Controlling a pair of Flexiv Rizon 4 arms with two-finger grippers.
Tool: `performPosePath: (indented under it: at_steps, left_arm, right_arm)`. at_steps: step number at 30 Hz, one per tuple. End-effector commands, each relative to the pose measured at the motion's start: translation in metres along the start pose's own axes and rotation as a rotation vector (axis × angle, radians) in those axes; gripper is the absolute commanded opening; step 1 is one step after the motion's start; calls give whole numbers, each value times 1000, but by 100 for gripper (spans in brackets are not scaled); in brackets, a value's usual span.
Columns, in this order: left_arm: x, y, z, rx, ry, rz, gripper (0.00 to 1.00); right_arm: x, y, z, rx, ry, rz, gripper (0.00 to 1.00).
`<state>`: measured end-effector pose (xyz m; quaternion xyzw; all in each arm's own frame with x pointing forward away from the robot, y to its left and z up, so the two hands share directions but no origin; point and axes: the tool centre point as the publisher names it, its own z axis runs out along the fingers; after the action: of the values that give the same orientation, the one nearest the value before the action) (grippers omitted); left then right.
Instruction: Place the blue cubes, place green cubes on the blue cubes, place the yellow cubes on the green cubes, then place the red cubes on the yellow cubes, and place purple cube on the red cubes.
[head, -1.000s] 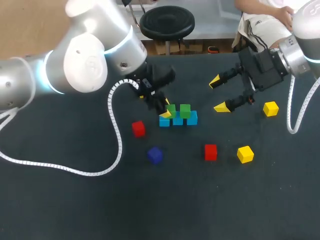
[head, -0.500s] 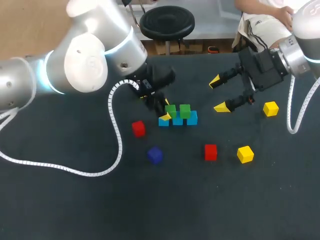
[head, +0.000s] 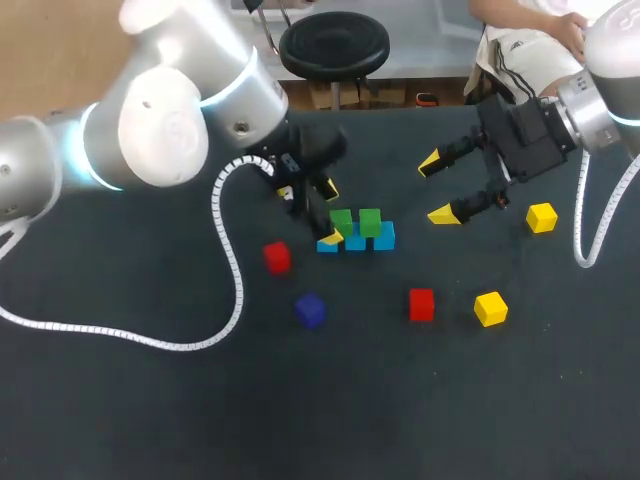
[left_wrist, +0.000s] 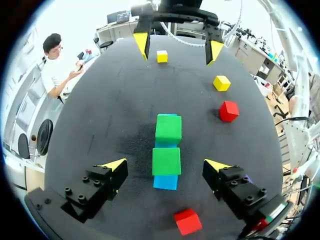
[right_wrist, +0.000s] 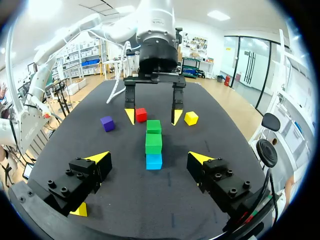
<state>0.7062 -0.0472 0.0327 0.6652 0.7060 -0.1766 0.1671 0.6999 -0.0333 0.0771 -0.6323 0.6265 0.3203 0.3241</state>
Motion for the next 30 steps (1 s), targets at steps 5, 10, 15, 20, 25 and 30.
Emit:
performPosePath:
  at_steps: [5, 10, 15, 20, 25, 30]
  left_arm:
    - [13, -18, -16, -60, -62, 1, 100]
    - [21, -23, -19, -88, -107, 0, 100]
    - [27, -30, -23, -83, -145, 17, 100]
    - [36, -34, -27, -40, -206, 36, 100]
    - [44, -34, -30, -2, -237, 38, 100]
    - [48, -34, -31, 17, -285, 58, 100]
  right_arm:
    - [0, 1, 0, 2, 0, -1, 100]
    - [0, 1, 0, 2, 0, -1, 100]
    - [0, 1, 0, 2, 0, -1, 100]
    - [0, 1, 0, 2, 0, -1, 100]
    - [0, 1, 0, 2, 0, -1, 100]
    - [0, 1, 0, 2, 0, -1, 100]
